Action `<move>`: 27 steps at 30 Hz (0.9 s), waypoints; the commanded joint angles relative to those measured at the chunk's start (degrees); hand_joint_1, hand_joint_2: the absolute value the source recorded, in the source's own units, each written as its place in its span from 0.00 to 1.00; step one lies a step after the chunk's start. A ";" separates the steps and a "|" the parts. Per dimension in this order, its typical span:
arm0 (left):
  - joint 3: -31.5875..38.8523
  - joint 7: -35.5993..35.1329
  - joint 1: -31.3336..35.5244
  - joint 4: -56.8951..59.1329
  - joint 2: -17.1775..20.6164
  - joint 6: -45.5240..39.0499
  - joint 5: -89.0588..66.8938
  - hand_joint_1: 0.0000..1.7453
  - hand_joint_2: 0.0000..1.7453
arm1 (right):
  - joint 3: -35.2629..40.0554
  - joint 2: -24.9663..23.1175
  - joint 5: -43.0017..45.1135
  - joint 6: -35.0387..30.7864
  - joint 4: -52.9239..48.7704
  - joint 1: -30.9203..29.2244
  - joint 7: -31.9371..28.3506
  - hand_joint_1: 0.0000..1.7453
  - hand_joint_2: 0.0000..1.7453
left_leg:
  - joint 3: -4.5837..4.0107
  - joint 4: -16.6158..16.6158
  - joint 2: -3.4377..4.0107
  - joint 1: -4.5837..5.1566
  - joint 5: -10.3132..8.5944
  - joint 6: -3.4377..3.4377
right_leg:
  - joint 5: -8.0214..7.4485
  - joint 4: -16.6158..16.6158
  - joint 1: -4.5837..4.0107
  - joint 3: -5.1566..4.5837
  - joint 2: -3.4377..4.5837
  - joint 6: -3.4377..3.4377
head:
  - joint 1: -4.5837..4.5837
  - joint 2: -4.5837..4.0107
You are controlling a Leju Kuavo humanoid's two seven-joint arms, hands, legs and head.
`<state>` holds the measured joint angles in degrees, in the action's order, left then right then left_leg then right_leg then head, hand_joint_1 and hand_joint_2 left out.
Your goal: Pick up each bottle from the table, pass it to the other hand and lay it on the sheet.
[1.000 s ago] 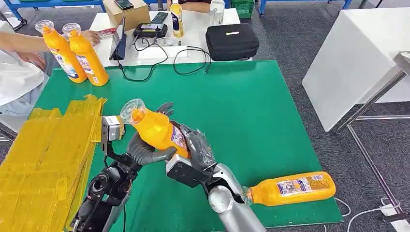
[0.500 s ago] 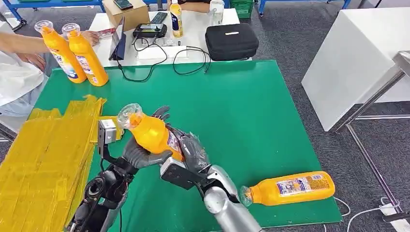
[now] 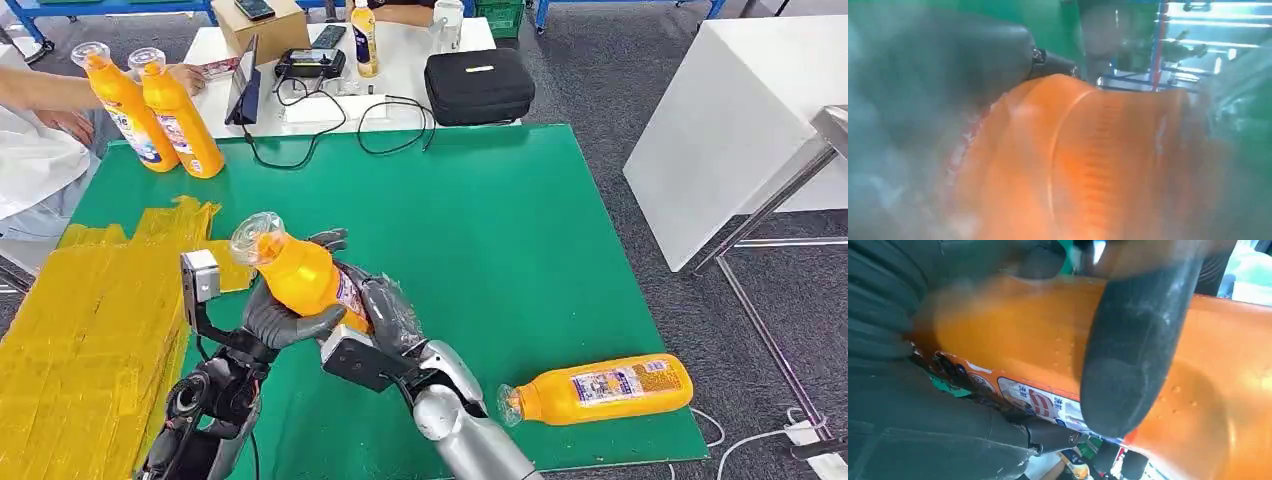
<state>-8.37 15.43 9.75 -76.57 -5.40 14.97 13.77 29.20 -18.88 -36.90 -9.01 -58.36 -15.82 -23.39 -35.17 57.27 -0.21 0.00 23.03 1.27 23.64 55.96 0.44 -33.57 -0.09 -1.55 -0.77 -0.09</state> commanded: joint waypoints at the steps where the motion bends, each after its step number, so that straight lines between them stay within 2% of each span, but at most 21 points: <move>1: 5.16 2.72 1.55 -3.84 -4.32 -2.56 0.56 1.00 1.00 | 2.59 1.31 -0.28 -0.14 4.75 -0.47 0.61 1.00 1.00 | 0.15 0.01 -0.09 -0.11 0.09 -0.05 | 0.07 -0.09 -0.12 0.23 -0.10 0.03 | 0.00 0.00; 8: 10.10 6.15 -0.45 -13.37 -7.90 -7.93 2.67 1.00 1.00 | 1.61 1.21 0.13 -1.36 4.98 -1.62 1.02 1.00 1.00 | 0.13 0.07 -0.10 -0.17 0.12 -0.06 | 0.10 -0.08 -0.17 0.22 -0.12 0.02 | 0.00 0.00; 16: 12.99 7.29 -0.62 -16.18 -8.77 -12.22 4.47 1.00 1.00 | -0.71 1.83 0.94 -3.10 3.60 -2.42 1.52 1.00 1.00 | 0.05 0.05 -0.06 -0.11 0.04 -0.05 | 0.05 -0.05 -0.11 0.07 -0.09 0.04 | 0.04 0.00; 17: 13.07 7.32 -0.64 -16.13 -8.65 -12.35 4.68 1.00 1.00 | -1.11 1.92 1.17 -3.38 2.66 -2.14 1.32 0.89 1.00 | 0.16 0.02 -0.06 -0.16 0.08 -0.07 | 0.07 -0.12 -0.16 0.20 -0.11 0.04 | -0.06 -0.02; 18: 13.30 7.37 -0.63 -16.04 -8.60 -12.60 4.76 1.00 1.00 | -1.29 2.11 1.16 -3.61 1.78 -1.93 1.22 0.46 1.00 | 0.13 -0.01 -0.10 -0.12 0.03 -0.05 | 0.06 -0.11 -0.11 0.17 -0.16 0.03 | -0.02 0.00; 25: 13.30 7.37 -0.63 -16.04 -8.60 -12.60 4.76 1.00 1.00 | -1.29 2.11 1.16 -3.61 1.78 -1.93 1.22 0.46 1.00 | 0.14 -0.01 -0.09 -0.13 0.04 -0.06 | 0.06 -0.11 -0.11 0.18 -0.15 0.03 | -0.04 0.00; 26: 13.44 7.30 -0.65 -15.82 -8.65 -12.92 4.75 1.00 1.00 | -1.41 2.11 1.06 -4.20 1.15 -1.63 1.19 0.05 1.00 | 0.24 0.01 -0.14 -0.20 0.10 -0.08 | 0.11 -0.15 -0.18 0.32 -0.20 0.04 | -0.04 0.00; 27: 13.38 6.95 -0.70 -15.43 -8.47 -13.21 4.82 1.00 1.00 | -1.42 2.36 1.08 -4.39 -0.10 -1.18 1.10 0.00 1.00 | 0.21 0.01 -0.12 -0.16 0.08 -0.07 | 0.10 -0.12 -0.15 0.27 -0.18 0.04 | -0.06 0.00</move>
<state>-1.90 21.62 4.11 -90.88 -12.31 3.52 17.66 30.77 -19.91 -35.89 -12.20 -58.07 -20.68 -22.34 -35.17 57.28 -0.07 -0.01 23.02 1.26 23.62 55.96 0.44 -33.66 0.00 -1.54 -0.83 -0.09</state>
